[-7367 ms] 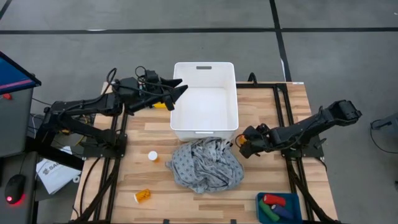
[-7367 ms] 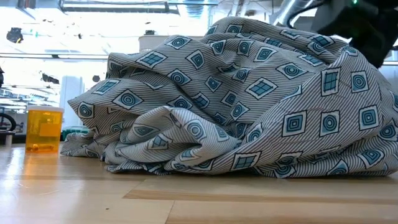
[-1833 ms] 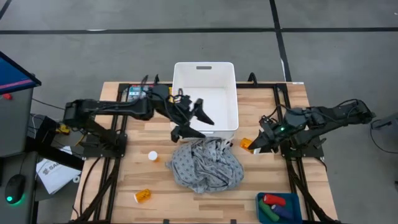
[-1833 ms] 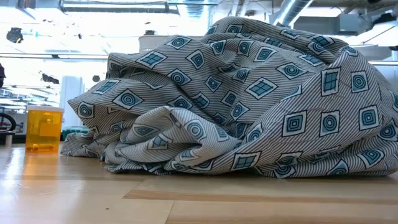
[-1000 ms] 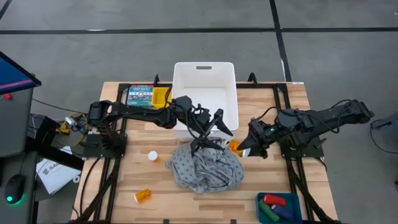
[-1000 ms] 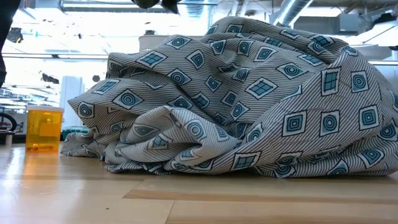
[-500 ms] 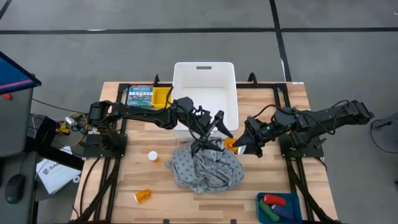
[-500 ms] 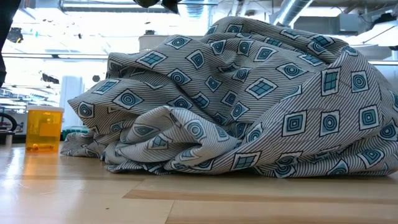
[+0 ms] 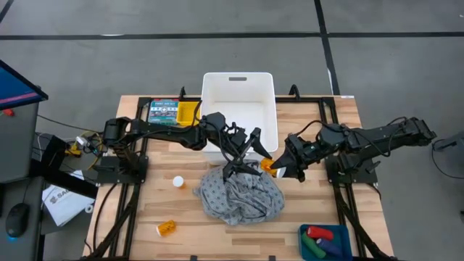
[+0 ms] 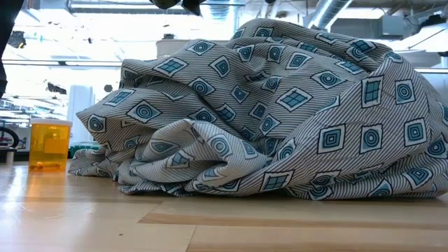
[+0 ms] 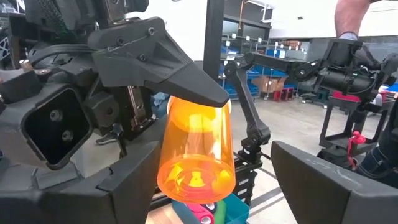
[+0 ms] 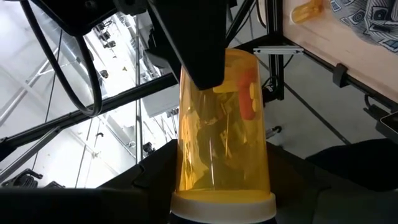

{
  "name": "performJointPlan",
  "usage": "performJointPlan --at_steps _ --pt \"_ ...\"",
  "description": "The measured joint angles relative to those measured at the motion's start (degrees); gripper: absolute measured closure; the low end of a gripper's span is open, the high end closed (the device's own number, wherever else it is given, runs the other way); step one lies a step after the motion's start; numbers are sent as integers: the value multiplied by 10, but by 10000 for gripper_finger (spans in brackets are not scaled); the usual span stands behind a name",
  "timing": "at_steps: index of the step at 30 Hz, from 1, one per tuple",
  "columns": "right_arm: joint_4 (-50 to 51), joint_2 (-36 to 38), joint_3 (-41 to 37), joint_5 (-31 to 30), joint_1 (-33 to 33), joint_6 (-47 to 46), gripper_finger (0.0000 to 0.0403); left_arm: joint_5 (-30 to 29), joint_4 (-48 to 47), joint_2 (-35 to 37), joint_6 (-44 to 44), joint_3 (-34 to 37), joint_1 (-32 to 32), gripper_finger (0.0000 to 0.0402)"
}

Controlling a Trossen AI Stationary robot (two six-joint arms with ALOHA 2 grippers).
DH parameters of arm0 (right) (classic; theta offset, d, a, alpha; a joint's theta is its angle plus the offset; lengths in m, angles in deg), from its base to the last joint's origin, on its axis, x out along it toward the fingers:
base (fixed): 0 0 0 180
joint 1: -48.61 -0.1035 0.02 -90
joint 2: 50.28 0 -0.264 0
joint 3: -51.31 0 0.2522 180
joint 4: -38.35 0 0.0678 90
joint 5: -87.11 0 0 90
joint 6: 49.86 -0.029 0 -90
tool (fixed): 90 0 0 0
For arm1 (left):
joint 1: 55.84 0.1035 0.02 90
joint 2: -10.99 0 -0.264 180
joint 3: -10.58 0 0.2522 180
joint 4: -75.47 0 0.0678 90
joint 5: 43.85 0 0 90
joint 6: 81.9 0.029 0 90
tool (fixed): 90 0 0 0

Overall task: Pick & place medical supplies in basket/bin
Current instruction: Put the top orange pill bottle into the yellow bin

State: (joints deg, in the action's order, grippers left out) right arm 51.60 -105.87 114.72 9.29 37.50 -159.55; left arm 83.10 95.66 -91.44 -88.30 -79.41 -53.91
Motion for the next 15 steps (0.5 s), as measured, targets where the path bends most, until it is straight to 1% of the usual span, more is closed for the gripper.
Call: performJointPlan --at_steps 3,11,15 --pt "-1 0 0 -1 0 2 202 -6 0 0 0 0 1 122" --pt "-2 0 0 -2 0 2 202 -15 -1 0 0 0 3 204" --pt "-2 0 0 -2 0 2 202 -15 -1 0 0 0 3 231"
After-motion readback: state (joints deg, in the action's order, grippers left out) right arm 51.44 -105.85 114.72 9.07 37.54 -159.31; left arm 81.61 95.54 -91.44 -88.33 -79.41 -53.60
